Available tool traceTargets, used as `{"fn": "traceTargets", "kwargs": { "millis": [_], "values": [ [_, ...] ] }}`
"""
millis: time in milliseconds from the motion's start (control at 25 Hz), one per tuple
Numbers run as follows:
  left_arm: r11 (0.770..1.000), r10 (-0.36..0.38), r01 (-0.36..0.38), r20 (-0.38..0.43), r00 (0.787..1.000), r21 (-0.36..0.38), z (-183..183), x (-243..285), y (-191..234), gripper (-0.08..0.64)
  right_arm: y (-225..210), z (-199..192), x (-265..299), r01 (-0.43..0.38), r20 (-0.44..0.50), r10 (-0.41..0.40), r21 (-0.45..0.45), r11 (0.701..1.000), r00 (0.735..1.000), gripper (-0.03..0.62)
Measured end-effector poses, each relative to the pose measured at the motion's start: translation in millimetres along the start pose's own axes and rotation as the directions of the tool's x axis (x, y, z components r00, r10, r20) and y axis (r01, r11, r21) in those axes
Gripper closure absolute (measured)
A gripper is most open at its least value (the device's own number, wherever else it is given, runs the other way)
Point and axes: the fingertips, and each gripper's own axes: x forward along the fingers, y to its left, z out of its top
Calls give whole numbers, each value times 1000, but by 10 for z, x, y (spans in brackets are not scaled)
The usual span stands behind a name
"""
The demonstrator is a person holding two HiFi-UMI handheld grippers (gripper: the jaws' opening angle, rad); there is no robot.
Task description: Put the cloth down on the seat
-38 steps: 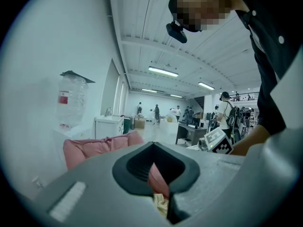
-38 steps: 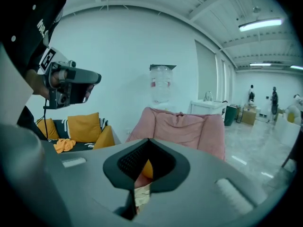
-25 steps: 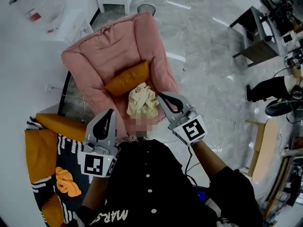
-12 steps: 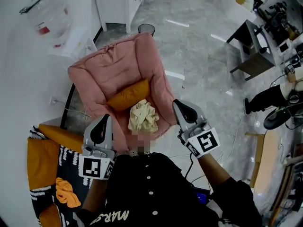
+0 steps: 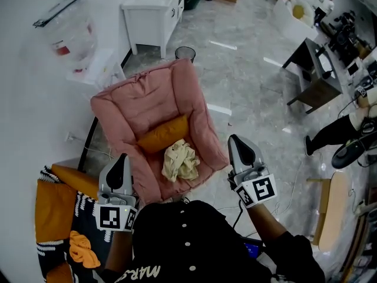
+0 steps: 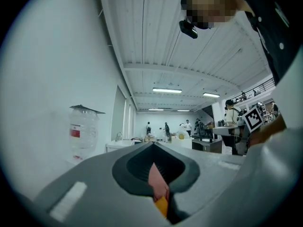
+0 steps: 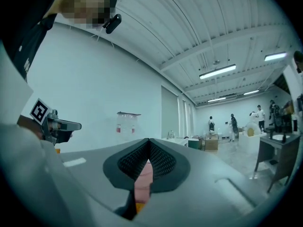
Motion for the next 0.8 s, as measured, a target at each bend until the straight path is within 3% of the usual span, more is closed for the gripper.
{"fn": "traceTargets", "kwargs": {
  "millis": [160, 800],
  "values": [
    [1000, 22, -22, 3, 1000, 0, 1, -20, 89, 559, -24, 13, -11, 11, 9, -11, 8, 1000, 1000, 566],
    [1000, -16, 16, 13, 1000, 12, 44, 12, -96, 559, 103, 106, -89, -29, 40, 29, 5, 1000, 999, 566]
  ]
}}
